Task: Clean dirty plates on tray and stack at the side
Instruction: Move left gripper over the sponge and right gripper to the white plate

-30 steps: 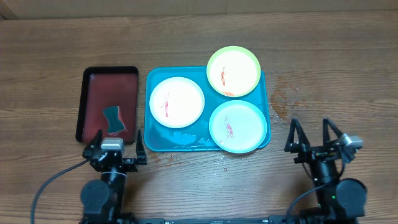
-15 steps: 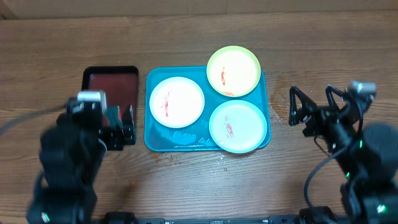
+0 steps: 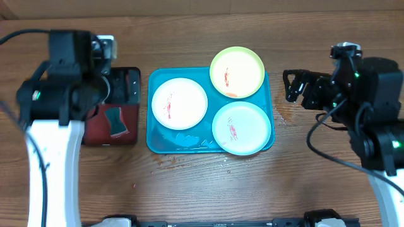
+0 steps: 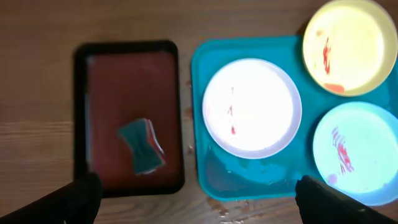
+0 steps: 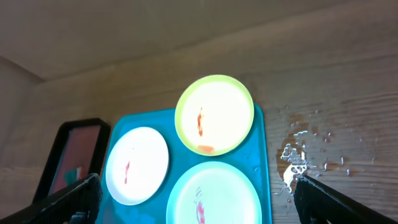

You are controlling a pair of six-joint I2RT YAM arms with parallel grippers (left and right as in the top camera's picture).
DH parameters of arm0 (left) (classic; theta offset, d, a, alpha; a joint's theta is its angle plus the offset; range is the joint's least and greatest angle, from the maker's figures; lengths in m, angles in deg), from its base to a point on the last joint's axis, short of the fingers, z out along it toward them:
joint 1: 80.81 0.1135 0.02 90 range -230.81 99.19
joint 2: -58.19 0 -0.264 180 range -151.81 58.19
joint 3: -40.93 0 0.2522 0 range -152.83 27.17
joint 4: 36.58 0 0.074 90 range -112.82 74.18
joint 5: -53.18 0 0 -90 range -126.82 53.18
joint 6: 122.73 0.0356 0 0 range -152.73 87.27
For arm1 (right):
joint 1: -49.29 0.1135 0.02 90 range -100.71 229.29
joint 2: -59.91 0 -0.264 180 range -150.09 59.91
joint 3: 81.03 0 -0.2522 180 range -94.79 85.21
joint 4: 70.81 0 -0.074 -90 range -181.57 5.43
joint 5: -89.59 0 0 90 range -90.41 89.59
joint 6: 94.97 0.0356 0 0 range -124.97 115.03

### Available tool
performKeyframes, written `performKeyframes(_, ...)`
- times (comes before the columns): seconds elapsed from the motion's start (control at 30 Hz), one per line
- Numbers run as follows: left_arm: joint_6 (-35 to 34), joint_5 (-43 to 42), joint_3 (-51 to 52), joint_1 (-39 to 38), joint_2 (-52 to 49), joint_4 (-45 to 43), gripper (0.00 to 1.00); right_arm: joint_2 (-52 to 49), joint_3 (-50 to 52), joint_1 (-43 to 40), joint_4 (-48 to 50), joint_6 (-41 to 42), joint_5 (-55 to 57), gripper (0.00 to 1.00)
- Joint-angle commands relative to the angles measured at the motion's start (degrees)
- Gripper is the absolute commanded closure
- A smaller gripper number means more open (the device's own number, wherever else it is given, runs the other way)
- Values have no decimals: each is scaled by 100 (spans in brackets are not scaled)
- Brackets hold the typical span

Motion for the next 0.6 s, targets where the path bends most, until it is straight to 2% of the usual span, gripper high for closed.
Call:
performKeyframes(0.0,2,-428,-107,55,-616,42,0,-291,-151,39,166,-7,-339,0)
performKeyframes(0.1,-577,-367,-107,184,-968,111,19,-654,-153,39,380,-125,-894,3)
performKeyframes(0.17,-1075,-243,-109,372,-1115,144,24,-942,-155,39,452,35,-1075,5)
performKeyframes(0.3,-1412,-83,-109,979,-1165,232,23,-1593,-166,264,540,291,-1121,7)
performKeyframes(0.43,-1333,138,-107,1460,-1167,330,15,-2258,-260,750,691,505,-752,10)
performKeyframes(0.5,-1296,393,-107,1499,-1198,420,15,-2583,-302,1080,817,682,-358,11)
performKeyframes(0.57,-1294,538,-101,1491,-1248,468,20,-2839,-302,1349,994,874,-111,13)
